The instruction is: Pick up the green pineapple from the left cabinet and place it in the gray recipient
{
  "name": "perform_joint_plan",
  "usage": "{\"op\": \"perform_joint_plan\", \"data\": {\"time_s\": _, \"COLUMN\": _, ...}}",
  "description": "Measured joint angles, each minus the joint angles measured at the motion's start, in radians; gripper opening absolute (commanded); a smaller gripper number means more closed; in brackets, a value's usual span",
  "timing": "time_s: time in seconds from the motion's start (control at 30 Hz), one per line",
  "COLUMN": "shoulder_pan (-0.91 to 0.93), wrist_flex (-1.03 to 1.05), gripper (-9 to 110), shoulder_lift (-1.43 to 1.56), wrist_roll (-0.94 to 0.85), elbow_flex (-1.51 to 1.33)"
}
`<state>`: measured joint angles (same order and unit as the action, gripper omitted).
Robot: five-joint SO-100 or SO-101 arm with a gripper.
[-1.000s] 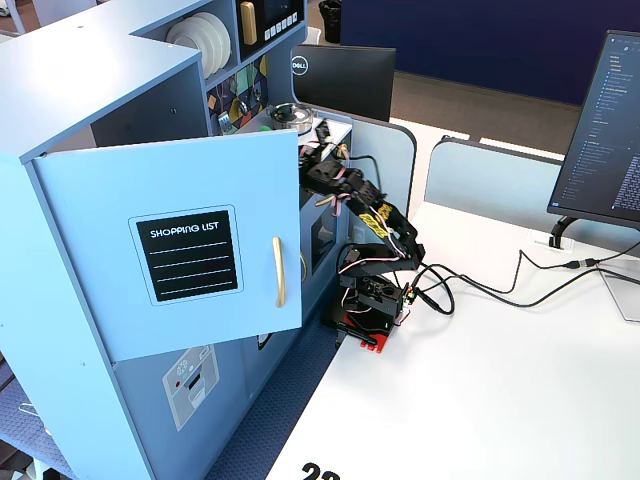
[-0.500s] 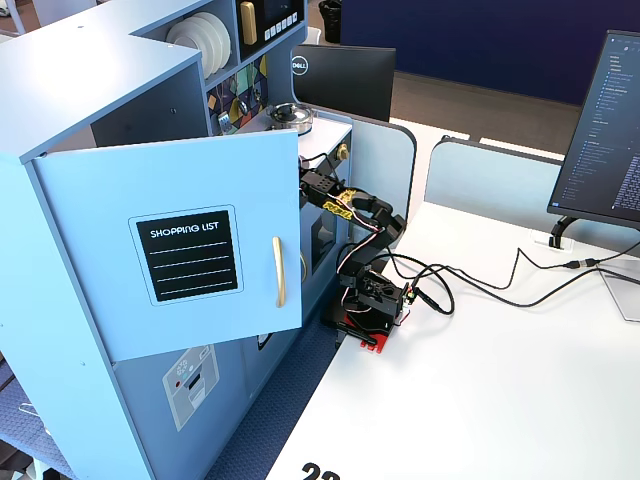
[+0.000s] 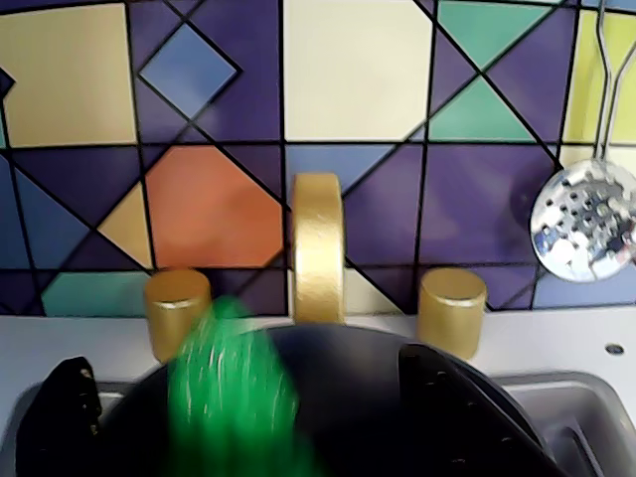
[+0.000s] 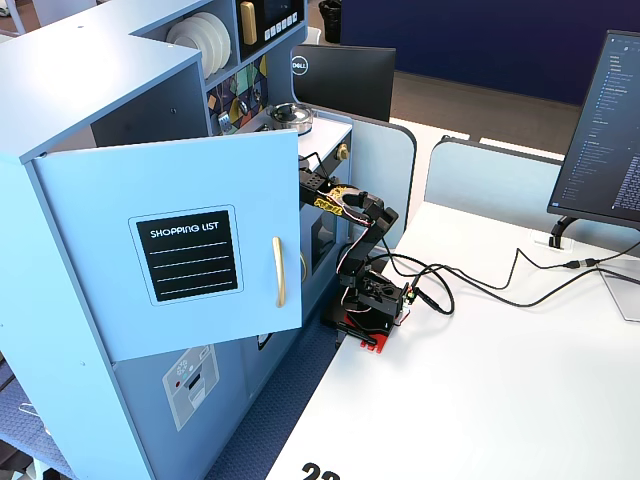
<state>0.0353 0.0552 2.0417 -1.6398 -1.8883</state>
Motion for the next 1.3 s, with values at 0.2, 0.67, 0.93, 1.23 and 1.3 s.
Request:
{"op": "perform_joint_plan", "data": {"time_s": 0.2, "shoulder_pan": -0.006, "wrist_flex": 0.186, "gripper": 29, "shoulder_lift": 0.133, "wrist_roll": 0.000, "elbow_flex": 0.000}}
{"op": "perform_joint_plan", "data": {"time_s": 0.67, "shoulder_pan": -0.017, "wrist_flex": 1.095, "gripper": 10, "shoulder_lift": 0.752, "wrist_roll": 0.000, "elbow_flex": 0.005}}
{"op": "perform_joint_plan", "data": {"time_s": 0.93, "shoulder_pan": -0.015, "wrist_flex": 1.203, "gripper": 0, "shoulder_lift": 0.953, "wrist_roll": 0.002, "elbow_flex": -0.390}}
{"op": "perform_joint_plan", "data": {"time_s": 1.23, "shoulder_pan": -0.035, "wrist_flex": 1.192, "gripper": 0, "shoulder_lift": 1.120, "wrist_roll": 0.092, "elbow_flex": -0.819}}
{"op": "perform_joint_plan", "data": {"time_s": 1.3, "shoulder_pan": -0.043, "wrist_flex": 1.192, "gripper": 0, "shoulder_lift": 1.127, "wrist_roll": 0.089, "elbow_flex": -0.902}}
